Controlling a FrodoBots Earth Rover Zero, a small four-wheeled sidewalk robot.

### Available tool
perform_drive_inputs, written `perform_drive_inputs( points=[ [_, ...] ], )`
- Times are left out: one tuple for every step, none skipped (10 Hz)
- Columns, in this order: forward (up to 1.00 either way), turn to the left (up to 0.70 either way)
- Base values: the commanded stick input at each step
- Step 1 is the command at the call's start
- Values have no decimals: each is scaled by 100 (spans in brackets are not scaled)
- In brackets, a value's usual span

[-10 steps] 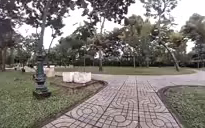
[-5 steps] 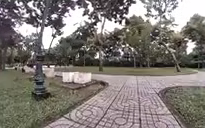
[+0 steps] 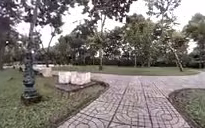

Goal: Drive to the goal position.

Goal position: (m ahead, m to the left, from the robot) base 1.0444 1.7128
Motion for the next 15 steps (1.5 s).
perform_drive_inputs(
  points=[
    [70, 0],
    [70, 0],
    [70, 0],
    [70, 0],
    [70, 0],
    [70, 0],
    [70, 0],
    [70, 0],
    [70, 0],
    [70, 0],
    [70, 0],
    [70, 0],
    [70, 0],
    [70, 0],
    [70, 0]
  ],
)
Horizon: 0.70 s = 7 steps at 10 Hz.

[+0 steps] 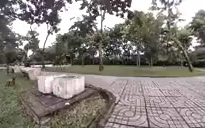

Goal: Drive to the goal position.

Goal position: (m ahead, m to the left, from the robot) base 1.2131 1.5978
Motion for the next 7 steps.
perform_drive_inputs(
  points=[
    [70, 0],
    [70, 0],
    [70, 0],
    [70, 0],
    [70, 0],
    [5, -42],
    [0, -45]
  ],
)
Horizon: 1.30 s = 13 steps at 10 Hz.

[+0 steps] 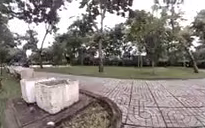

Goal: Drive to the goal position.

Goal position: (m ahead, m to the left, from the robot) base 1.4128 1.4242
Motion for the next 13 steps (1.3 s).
perform_drive_inputs(
  points=[
    [0, -45],
    [-25, -29],
    [-70, 0],
    [-70, 0],
    [-70, 0],
    [-70, 0],
    [-70, 0],
    [-70, 0],
    [-70, 0],
    [-70, 0],
    [-70, 0],
    [-70, 0],
    [-70, 0]
  ],
)
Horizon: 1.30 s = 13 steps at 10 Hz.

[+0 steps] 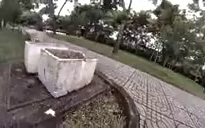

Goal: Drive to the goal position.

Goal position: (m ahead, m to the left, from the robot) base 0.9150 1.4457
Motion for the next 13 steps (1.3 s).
perform_drive_inputs(
  points=[
    [-70, 0],
    [-70, 0],
    [-70, 0],
    [-70, 0],
    [-70, 0],
    [-70, 0],
    [-70, 0],
    [-70, 0],
    [-70, 0],
    [-56, 0],
    [-15, 0],
    [0, 0],
    [0, 0]
  ],
)
